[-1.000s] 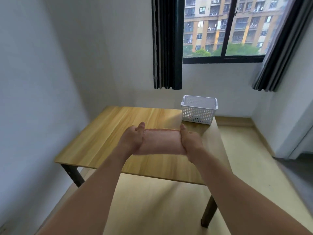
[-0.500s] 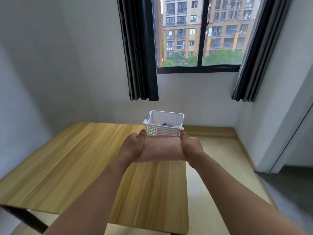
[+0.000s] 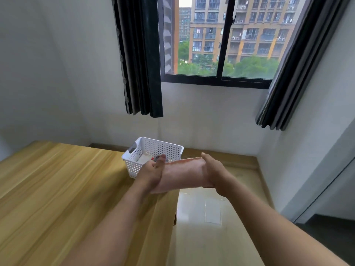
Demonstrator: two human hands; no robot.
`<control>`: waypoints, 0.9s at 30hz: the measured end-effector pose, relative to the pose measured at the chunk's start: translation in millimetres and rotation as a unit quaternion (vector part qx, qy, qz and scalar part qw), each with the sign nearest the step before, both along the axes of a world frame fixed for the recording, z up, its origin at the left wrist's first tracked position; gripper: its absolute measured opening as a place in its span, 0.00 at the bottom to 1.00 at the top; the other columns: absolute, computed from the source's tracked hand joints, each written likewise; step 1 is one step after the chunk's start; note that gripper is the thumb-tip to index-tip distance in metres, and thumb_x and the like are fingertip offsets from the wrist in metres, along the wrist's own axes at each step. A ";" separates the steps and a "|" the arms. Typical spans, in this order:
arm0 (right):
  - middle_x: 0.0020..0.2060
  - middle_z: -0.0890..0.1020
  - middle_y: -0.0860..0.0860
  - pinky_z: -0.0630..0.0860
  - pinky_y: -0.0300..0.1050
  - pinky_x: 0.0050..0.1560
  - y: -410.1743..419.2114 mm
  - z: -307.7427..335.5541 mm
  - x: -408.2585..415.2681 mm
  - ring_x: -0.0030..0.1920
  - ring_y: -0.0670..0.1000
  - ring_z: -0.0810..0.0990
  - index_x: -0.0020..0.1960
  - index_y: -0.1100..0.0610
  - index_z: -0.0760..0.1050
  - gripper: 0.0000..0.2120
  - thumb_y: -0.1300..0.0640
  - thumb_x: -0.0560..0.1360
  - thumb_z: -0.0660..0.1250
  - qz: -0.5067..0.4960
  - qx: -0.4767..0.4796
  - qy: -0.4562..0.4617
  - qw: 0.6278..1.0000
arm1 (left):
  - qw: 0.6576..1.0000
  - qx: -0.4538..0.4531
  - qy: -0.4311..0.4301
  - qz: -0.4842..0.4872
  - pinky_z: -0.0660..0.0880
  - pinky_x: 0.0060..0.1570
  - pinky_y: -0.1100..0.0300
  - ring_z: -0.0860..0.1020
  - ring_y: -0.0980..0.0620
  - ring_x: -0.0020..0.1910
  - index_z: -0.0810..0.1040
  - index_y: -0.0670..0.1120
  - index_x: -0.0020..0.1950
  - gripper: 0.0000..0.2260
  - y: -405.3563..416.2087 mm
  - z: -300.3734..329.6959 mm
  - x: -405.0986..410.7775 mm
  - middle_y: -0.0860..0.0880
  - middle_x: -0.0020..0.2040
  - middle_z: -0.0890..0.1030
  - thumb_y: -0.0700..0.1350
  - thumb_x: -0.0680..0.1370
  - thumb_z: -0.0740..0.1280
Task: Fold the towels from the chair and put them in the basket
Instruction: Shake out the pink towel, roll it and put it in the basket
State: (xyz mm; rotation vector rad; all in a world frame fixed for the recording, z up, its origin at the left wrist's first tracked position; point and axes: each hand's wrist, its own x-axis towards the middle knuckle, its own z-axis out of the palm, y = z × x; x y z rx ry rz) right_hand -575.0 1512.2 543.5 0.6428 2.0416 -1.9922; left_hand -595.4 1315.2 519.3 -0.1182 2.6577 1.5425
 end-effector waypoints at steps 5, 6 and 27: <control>0.41 0.75 0.53 0.67 0.44 0.40 62.4 -22.0 -74.3 0.41 0.52 0.71 0.44 0.56 0.76 0.12 0.60 0.77 0.54 0.057 0.078 0.020 0.995 | 1.000 -0.005 -0.012 -0.001 0.75 0.47 0.55 0.79 0.50 0.45 0.79 0.42 0.50 0.44 53.3 -17.8 -64.8 0.47 0.47 0.82 0.80 0.62 0.55; 0.41 0.77 0.53 0.68 0.44 0.41 71.7 -25.1 -89.7 0.41 0.53 0.73 0.44 0.57 0.77 0.13 0.62 0.77 0.54 0.080 0.085 0.031 0.993 | 1.000 -0.003 -0.017 -0.005 0.77 0.45 0.56 0.80 0.50 0.44 0.79 0.43 0.50 0.40 59.6 -20.0 -75.5 0.48 0.46 0.82 0.78 0.64 0.58; 0.55 0.79 0.56 0.69 0.43 0.45 -28.1 -101.9 -408.2 0.53 0.56 0.77 0.61 0.58 0.70 0.14 0.59 0.78 0.55 0.520 0.437 0.191 0.709 | 0.961 -0.109 -0.210 0.140 0.68 0.37 0.58 0.72 0.52 0.35 0.71 0.49 0.37 0.09 -15.5 -92.6 -262.5 0.50 0.36 0.75 0.47 0.76 0.65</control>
